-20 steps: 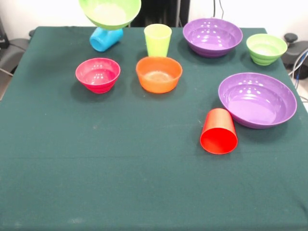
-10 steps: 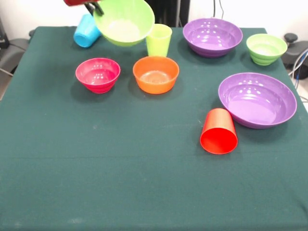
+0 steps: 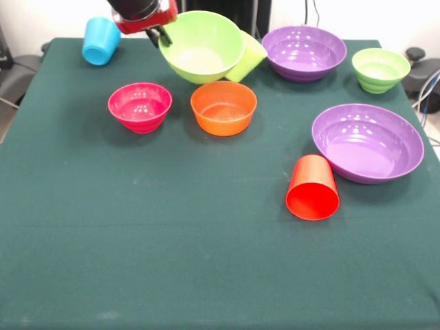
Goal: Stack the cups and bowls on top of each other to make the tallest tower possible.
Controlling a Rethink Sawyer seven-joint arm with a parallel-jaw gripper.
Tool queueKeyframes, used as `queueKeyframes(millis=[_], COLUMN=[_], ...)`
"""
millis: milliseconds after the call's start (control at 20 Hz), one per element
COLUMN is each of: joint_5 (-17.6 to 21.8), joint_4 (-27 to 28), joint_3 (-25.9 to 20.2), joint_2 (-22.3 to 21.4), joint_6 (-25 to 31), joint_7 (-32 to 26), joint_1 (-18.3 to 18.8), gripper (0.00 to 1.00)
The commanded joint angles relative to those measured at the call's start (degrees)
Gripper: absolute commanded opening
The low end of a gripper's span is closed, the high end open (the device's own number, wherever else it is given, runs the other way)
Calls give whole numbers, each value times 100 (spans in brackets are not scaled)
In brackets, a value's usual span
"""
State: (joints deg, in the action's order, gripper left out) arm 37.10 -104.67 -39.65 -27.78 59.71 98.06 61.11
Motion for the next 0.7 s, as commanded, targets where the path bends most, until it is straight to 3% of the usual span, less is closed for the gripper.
queueKeyframes(millis=[50, 700], joint_5=[174, 539], joint_4=[459, 996], joint_3=[255, 292], joint_2=[210, 757], joint_6=[-502, -919], joint_7=[-65, -427], joint_1=[-295, -276], gripper=[0, 0])
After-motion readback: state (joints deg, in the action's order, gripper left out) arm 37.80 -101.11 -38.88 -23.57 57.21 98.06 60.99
